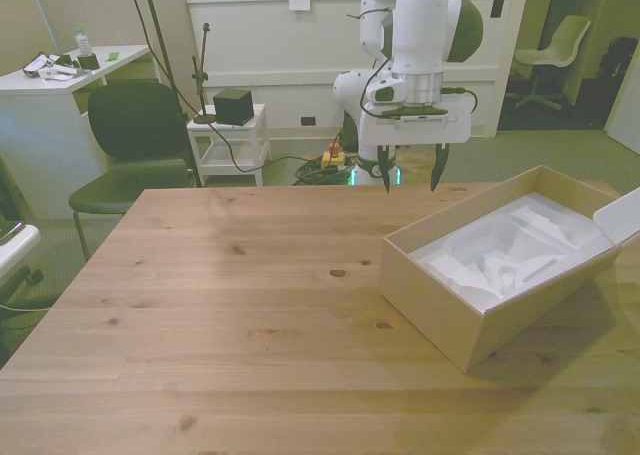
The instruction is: Close the box
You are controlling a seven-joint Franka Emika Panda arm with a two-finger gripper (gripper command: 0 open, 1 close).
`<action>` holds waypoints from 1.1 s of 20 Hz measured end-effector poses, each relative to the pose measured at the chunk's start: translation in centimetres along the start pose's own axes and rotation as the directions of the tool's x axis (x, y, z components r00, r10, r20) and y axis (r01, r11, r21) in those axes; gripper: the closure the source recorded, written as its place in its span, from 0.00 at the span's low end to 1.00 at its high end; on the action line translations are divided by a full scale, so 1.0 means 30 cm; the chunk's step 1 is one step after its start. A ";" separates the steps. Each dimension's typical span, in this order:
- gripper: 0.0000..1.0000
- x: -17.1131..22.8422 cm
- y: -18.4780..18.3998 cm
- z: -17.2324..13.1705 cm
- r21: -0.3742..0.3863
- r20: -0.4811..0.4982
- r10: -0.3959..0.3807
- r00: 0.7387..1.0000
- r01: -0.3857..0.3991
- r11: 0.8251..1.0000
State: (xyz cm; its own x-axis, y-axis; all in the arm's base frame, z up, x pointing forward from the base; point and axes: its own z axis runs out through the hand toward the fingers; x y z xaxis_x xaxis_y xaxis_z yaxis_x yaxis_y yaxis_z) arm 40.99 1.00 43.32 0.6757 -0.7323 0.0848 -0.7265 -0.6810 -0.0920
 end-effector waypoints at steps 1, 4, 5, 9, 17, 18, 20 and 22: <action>0.00 0.000 0.000 0.001 -0.001 0.001 0.000 1.000 0.000 1.000; 0.00 -0.013 -0.014 -0.015 0.008 -0.006 -0.014 1.000 0.014 1.000; 0.00 -0.022 -0.025 -0.039 0.019 -0.016 -0.024 1.000 0.024 1.000; 0.00 -0.056 -0.070 -0.165 0.052 -0.050 -0.059 0.997 0.061 0.997; 0.00 -0.145 -0.237 -0.468 0.146 -0.139 -0.153 0.978 0.173 0.974; 0.00 -0.161 -0.261 -0.500 0.157 -0.155 -0.167 0.974 0.191 0.969; 0.00 -0.183 -0.307 -0.553 0.173 -0.182 -0.191 0.964 0.223 0.959; 0.00 -0.193 -0.353 -0.603 0.185 -0.215 -0.217 0.952 0.258 0.948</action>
State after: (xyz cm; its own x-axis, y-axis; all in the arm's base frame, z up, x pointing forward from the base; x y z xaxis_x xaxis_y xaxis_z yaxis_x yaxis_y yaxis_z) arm 42.51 12.46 61.73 0.7744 -0.5493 0.3140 -0.4910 -0.8347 -0.2493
